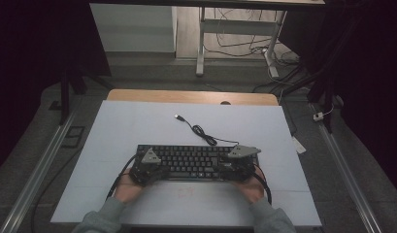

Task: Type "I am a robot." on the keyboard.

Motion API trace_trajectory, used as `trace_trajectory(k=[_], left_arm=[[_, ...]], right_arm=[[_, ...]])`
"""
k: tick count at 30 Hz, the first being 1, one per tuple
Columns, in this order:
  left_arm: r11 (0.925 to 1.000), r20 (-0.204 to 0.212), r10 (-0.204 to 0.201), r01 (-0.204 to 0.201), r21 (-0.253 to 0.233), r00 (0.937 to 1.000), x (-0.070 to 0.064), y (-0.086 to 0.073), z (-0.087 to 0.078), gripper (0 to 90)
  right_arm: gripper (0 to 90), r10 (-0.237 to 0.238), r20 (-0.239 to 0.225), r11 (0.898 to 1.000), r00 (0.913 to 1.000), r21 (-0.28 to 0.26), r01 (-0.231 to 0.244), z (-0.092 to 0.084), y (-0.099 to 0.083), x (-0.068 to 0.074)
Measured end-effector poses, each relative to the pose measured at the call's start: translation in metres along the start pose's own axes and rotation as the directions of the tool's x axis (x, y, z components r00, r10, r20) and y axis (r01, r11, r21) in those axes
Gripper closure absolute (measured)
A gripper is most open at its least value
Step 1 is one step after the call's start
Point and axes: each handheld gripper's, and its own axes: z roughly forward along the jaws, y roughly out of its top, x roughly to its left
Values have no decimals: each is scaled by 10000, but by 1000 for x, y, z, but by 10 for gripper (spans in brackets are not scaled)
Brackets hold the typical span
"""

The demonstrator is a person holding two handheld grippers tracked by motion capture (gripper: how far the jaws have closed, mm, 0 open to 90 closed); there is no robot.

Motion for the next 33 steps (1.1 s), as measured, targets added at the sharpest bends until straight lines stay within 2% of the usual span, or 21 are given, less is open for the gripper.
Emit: trace_trajectory(k=[8, 18, 33], left_arm=[[9997, 161, 130, -133, 209, 9998, -2, 0, 4, 886], [9992, 174, 178, -184, 359, 9997, -2, -1, 7, 884], [9991, -6, 165, -164, 391, 9999, -3, -1, 9, 887]], right_arm=[[451, 19, 21, 10000, 10000, 56, -19, 0, 0, 0], [451, 2, 52, 10000, 10000, 85, -3, 0, 0, 0], [451, -40, 108, 9999, 9999, 127, 39, 0, 0, 0]])
